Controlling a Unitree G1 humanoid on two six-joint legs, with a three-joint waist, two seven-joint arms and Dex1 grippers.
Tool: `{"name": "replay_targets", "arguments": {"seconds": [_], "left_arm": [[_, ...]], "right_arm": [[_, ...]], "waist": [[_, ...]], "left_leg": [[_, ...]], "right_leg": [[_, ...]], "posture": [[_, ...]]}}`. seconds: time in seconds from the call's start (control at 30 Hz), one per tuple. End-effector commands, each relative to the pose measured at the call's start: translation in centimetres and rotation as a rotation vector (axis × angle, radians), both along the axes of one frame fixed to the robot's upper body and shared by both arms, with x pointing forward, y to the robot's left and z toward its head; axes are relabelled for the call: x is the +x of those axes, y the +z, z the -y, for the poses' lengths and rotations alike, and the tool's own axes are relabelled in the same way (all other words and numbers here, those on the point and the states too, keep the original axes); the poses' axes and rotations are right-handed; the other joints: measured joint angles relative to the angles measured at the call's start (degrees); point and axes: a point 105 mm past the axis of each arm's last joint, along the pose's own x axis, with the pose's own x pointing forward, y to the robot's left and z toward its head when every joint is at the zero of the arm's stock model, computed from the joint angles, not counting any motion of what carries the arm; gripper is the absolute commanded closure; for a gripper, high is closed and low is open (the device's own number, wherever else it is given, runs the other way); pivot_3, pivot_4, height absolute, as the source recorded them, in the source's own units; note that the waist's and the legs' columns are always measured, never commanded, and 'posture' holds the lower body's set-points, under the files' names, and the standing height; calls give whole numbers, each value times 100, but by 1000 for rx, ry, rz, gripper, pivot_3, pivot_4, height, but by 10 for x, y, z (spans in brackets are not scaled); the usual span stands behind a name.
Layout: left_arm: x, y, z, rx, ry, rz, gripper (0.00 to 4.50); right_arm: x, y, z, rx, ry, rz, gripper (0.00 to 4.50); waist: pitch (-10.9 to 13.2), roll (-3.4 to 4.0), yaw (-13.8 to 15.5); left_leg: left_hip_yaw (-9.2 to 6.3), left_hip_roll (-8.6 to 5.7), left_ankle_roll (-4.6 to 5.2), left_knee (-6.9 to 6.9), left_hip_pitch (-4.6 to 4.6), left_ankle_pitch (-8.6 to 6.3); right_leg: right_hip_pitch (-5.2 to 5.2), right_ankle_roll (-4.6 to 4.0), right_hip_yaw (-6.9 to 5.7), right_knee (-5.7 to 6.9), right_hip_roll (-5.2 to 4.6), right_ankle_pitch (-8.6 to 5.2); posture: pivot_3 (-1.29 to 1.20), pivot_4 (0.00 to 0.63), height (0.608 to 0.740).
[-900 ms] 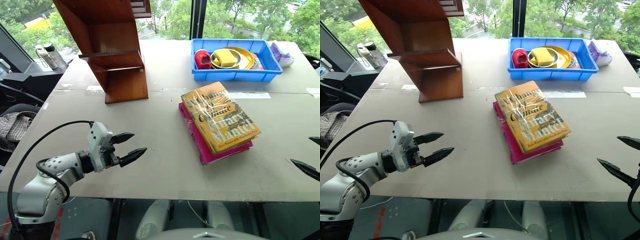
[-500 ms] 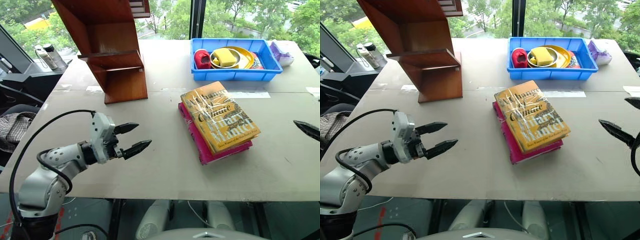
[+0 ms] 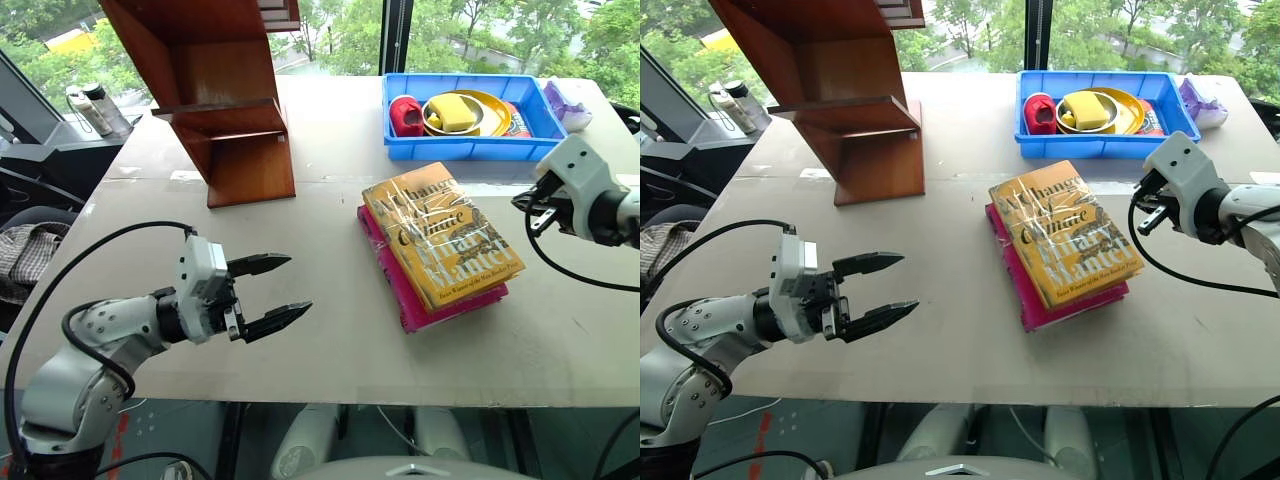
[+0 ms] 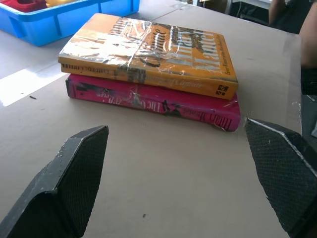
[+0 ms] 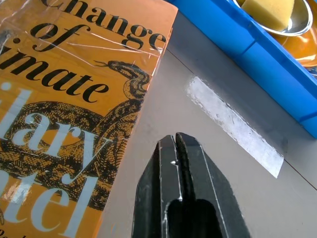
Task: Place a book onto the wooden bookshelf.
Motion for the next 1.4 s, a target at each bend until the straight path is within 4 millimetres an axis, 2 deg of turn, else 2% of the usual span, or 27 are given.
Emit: {"name": "replay_targets", "arguments": {"seconds": [0.03, 0.13, 0.3, 0.57, 0.87, 0.93, 1.0, 1.1, 1.13, 1.2, 1.3, 1.33, 1.37, 1.4], "left_arm": [[-11, 16, 3, -15, -47, 45, 0], [-14, 19, 3, -23, -48, 49, 0], [-19, 16, 5, -25, -32, 43, 0], [-21, 14, 5, -33, -5, 34, 0], [-16, 11, -7, -35, 73, 14, 0], [-12, 6, -10, -29, 117, -12, 0], [-4, 0, -15, -46, 192, -55, 0], [2, -12, -15, -89, 249, -212, 0], [4, -15, -15, -99, 264, -275, 0], [9, -18, -9, -184, 259, -439, 0], [23, -20, -1, -305, 251, -599, 0], [28, -21, 1, -336, 250, -648, 0], [31, -24, 5, -353, 241, -709, 0], [34, -26, 7, -358, 237, -745, 0]], "right_arm": [[15, -1, -6, -43, 21, 13, 4473], [25, -16, -10, -77, 40, -25, 4473], [36, -26, -21, -100, 91, -44, 4473], [33, -31, -53, -48, 193, -61, 4473], [27, -36, -72, -30, 236, -52, 4473], [27, -36, -68, -37, 226, -33, 4473], [27, -28, -57, -24, 228, 41, 4473], [11, -14, -32, -4, 287, 76, 4473], [5, -7, -25, 26, 291, 91, 4233], [-28, 3, -10, 55, 392, 102, 3701], [-72, 26, -3, 250, 489, 132, 2358], [-84, 31, -2, 297, 514, 134, 1775], [-96, 31, 3, 323, 519, 122, 1515], [-104, 29, 6, 339, 518, 107, 997]], "waist": [[0, 0, -5], [0, 0, -17], [0, 0, -49], [0, 0, -121], [0, 1, -109], [0, 1, -111], [0, 1, -95], [1, 2, 16], [1, 2, 21], [0, 3, 47], [-1, 4, 114], [-1, 5, 51], [-3, 8, 46], [-5, 4, 18]], "left_leg": [[-2, 0, 0, -2, 0, 0], [-3, 1, 0, -4, 1, 0], [-2, -1, -1, -4, 1, 1], [-3, 0, -2, -9, 3, 1], [-4, 0, -2, -10, 3, 1], [-4, 0, -3, -10, 3, 1], [-4, 0, -3, -10, 3, 1], [-10, -7, -2, -10, 2, 0], [-9, -8, -1, -10, 1, 0], [-8, -7, -1, -9, 2, 0], [-29, -2, 6, -10, 3, -8], [-28, -2, 8, -5, 3, -9], [-17, -3, 6, -2, 7, -8], [-15, -5, 7, 2, 10, -9]], "right_leg": [[0, 0, -1, 0, 0, 0], [-1, 0, -2, 1, 2, 0], [-2, 0, -1, 1, 2, 0], [-4, -1, 2, 4, 4, 0], [-7, -1, 2, 5, 5, 0], [-7, -2, 2, 5, 5, 0], [-7, -1, 2, 5, 4, 0], [-6, -1, -1, 6, 1, 1], [-6, 0, 0, 6, 0, 1], [-6, 0, 1, 8, 1, 1], [-1, -1, -17, 11, 6, -2], [-1, 0, -14, 17, 6, -2], [-1, 0, -3, 21, 5, 0], [1, 1, 0, 25, 2, 0]], "posture": [[0, 150, 740], [0, 150, 740], [0, 150, 740], [0, 150, 740], [0, 150, 740], [0, 150, 740], [0, 150, 740], [0, 150, 740], [0, 150, 740], [0, 150, 740], [0, 150, 740], [0, 150, 740], [0, 150, 740], [0, 150, 740]]}}
